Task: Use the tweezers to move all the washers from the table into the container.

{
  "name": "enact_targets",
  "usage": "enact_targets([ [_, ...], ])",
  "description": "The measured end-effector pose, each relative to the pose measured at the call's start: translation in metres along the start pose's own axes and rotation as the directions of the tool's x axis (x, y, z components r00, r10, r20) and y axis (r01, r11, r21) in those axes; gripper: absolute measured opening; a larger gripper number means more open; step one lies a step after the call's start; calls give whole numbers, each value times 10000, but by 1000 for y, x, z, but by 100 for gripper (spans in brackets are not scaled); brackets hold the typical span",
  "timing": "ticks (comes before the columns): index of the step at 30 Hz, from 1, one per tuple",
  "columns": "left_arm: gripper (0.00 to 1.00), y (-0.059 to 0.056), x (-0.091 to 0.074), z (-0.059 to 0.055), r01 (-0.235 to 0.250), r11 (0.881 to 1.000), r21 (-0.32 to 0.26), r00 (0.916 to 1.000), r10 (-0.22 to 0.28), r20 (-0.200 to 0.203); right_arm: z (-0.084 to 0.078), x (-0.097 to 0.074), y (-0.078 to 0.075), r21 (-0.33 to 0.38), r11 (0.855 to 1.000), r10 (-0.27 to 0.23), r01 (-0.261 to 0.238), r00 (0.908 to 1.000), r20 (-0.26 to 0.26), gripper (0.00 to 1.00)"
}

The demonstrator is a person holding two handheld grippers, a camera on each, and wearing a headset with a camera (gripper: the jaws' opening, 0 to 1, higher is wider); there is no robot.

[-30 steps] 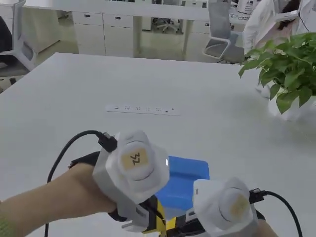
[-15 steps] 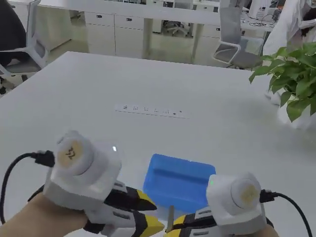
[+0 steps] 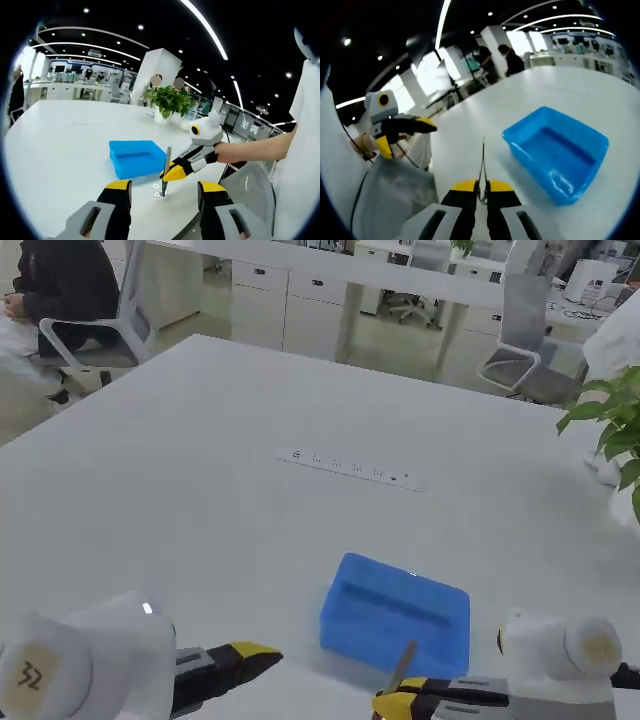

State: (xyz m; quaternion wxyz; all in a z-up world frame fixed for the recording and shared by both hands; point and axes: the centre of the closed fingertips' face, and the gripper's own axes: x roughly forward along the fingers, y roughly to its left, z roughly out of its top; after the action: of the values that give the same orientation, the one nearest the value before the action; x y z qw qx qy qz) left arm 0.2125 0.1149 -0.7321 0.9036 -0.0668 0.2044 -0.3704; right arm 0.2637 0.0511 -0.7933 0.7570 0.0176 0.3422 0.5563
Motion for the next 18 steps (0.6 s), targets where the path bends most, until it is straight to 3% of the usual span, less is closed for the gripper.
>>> enact_targets([
  [9, 74, 11, 9, -3, -1450, 9831, 1115, 9891, 1414, 402, 38, -26, -1, 370, 9991, -259, 220, 9936, 1103, 4],
  [12, 81, 12, 11, -6, -1696, 9742, 1486, 9855, 1667, 317, 53, -34, -9, 498, 9978, -502, 429, 9865, 1561, 4],
  [14, 85, 15, 12, -6, -1954, 9594, 2033, 9806, 1943, 257, 63, -39, -15, 642, 9961, -714, 601, 9790, 1908, 4],
  [16, 89, 15, 13, -6, -2077, 9542, 2152, 9780, 2064, 287, 67, -41, -21, 700, 9947, -880, 753, 9758, 2004, 4],
  [18, 95, 17, 14, -5, -2144, 9528, 2150, 9767, 2101, 430, 71, -43, -33, 653, 9905, -1323, 1213, 9699, 2044, 4],
])
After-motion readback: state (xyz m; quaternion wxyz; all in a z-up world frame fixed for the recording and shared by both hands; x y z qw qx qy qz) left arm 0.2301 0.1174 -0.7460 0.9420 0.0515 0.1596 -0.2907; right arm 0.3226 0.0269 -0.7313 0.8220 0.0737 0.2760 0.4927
